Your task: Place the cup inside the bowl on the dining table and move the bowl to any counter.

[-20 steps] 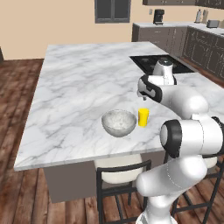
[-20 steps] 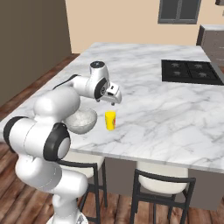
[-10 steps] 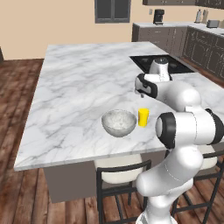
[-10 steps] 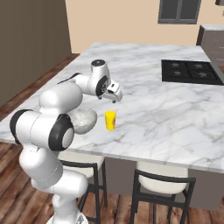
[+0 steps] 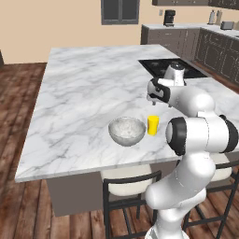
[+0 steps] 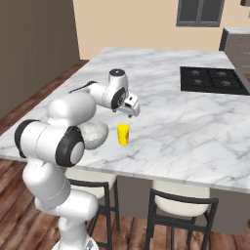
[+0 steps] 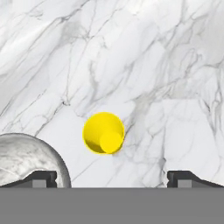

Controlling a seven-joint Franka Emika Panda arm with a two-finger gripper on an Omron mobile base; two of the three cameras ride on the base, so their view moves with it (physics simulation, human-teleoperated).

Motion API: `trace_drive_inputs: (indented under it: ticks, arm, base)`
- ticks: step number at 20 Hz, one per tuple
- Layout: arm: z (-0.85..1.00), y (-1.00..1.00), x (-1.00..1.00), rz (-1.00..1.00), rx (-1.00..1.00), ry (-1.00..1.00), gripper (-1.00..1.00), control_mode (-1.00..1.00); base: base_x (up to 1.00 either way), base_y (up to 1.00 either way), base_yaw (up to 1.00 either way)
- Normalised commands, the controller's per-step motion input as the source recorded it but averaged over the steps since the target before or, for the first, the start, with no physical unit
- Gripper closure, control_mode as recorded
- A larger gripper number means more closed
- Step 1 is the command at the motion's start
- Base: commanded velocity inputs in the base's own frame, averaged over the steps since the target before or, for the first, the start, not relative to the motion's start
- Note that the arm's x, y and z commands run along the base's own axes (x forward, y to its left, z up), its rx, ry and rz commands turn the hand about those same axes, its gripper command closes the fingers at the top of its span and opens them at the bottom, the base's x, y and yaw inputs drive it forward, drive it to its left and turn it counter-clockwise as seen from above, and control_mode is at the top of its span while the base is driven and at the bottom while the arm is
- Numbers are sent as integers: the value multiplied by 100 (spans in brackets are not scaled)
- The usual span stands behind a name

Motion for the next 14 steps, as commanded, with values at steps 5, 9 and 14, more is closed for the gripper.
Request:
trace_drive_inputs:
  ticks: [5,9,14]
  arm:
    - [0,-24,0,0,5,0,-100,-100]
    - [0,-9,0,0,4,0,-100,-100]
    - [0,0,0,0,1,0,-100,-100]
  base:
    - [0,0,0]
    - [0,0,0]
    - [0,0,0]
